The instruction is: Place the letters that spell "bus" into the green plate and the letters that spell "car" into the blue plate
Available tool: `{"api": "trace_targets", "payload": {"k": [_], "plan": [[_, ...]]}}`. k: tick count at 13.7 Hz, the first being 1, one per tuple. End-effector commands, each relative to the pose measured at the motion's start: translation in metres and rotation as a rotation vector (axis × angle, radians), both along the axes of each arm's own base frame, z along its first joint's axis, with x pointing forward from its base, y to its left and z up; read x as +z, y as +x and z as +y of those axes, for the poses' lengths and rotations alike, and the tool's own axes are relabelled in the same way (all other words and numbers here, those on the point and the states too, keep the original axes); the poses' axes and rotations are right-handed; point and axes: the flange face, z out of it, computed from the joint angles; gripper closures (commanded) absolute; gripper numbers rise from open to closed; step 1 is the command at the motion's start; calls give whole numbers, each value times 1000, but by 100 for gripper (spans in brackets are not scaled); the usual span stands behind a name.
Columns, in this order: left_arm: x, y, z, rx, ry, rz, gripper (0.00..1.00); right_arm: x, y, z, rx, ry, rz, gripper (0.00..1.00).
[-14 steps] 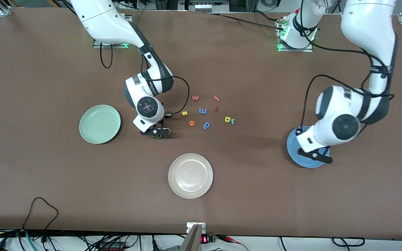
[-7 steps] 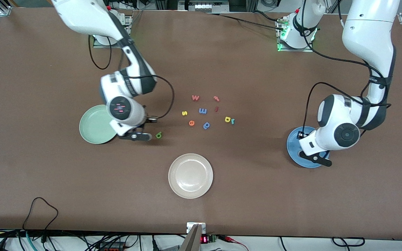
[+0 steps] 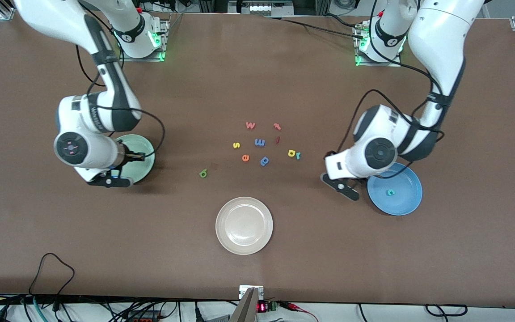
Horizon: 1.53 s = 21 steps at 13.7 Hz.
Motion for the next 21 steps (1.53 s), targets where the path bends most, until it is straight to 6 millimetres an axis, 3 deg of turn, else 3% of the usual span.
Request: {"api": "trace_targets", "payload": {"k": [1, 5, 7, 8, 9, 11, 13, 14, 16, 17, 19, 21], "plan": [[8, -21, -44, 9, 17, -18, 0, -26, -18, -5, 28, 4, 4, 85], [4, -62, -129, -464, -42, -112, 0, -58, -31, -14, 23, 6, -33, 79], [-6, -76, -148, -648, -73, -116, 0, -69, -29, -26, 5, 4, -38, 68], [-10, -78, -150, -749, -91, -119, 0, -69, -28, -27, -9, 8, -40, 23], [-16, -80, -150, -845, -103, -113, 0, -61, -25, -26, -26, 7, -45, 0], [-30, -87, -144, -1014, -59, -100, 0, -21, -10, -5, -50, 12, -75, 0], [-47, -97, -143, -1079, -32, -130, 2, 15, 10, 40, -16, 25, -101, 0], [-58, -103, -141, -1091, -47, -151, 6, 21, 17, 60, 6, 39, -130, 0], [-76, -107, -136, -1120, -60, -193, 19, 19, 30, 107, -3, 113, -144, 0], [-85, -109, -135, -1122, -61, -178, 27, 11, 31, 132, 13, 132, -138, 0], [-92, -110, -134, -1126, -61, -166, 31, -13, 26, 170, 63, 133, -150, 5], [-94, -112, -135, -1131, -60, -161, 47, -38, 21, 192, 50, 121, -172, 13]]}}
